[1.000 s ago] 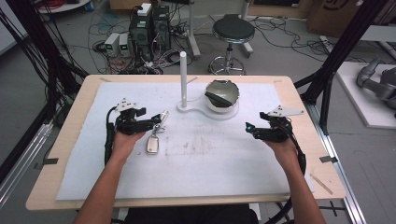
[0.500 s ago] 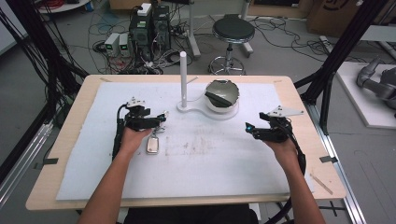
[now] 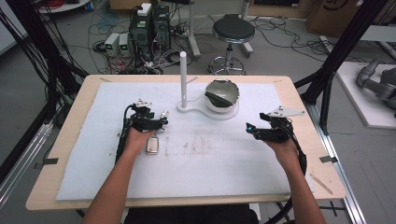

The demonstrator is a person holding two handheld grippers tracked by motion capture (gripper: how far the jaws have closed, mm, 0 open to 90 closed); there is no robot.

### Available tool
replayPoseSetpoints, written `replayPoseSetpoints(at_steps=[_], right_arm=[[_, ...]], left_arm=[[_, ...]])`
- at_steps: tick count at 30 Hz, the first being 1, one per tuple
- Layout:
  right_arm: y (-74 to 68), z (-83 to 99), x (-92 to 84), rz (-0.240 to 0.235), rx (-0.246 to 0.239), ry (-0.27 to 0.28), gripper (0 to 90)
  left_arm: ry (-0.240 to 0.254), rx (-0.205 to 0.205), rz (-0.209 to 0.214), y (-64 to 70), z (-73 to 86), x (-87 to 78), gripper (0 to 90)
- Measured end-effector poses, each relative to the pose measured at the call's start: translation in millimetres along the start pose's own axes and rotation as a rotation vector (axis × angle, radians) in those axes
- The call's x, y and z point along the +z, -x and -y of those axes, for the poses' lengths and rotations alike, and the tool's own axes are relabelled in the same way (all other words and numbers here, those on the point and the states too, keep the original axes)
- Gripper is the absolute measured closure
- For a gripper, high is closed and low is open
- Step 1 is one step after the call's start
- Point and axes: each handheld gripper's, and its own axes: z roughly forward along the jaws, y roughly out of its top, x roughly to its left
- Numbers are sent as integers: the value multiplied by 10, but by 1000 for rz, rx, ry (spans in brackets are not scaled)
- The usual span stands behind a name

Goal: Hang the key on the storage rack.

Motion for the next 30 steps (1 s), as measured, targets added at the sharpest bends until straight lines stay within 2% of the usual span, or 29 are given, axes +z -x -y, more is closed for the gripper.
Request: replayPoseSetpoints(at_steps=[6,10,12,14,15,19,23,25,27,30], right_arm=[[-8,-2,7,-6,-1,1,267],[-6,-1,3,-9,1,0,267],[-2,1,0,-8,1,-3,267],[2,2,0,-7,1,1,268],[3,3,0,-6,1,1,268],[7,5,-1,-5,-1,-1,268],[4,4,-1,-6,0,-1,268],[2,4,-2,-7,0,0,268],[1,3,-5,-7,0,1,268],[4,5,-11,-8,5,1,268]], left_arm=[[-57,15,-36,24,15,70,403],[-68,27,-60,41,14,87,471],[-79,56,-77,43,10,80,520],[-86,69,-87,47,10,72,576],[-88,91,-94,60,10,72,599],[-97,140,-97,105,7,76,693],[-98,138,-94,118,5,77,744],[-93,118,-89,114,6,75,747],[-84,85,-52,93,5,60,747],[-41,72,-19,90,-18,3,748]])
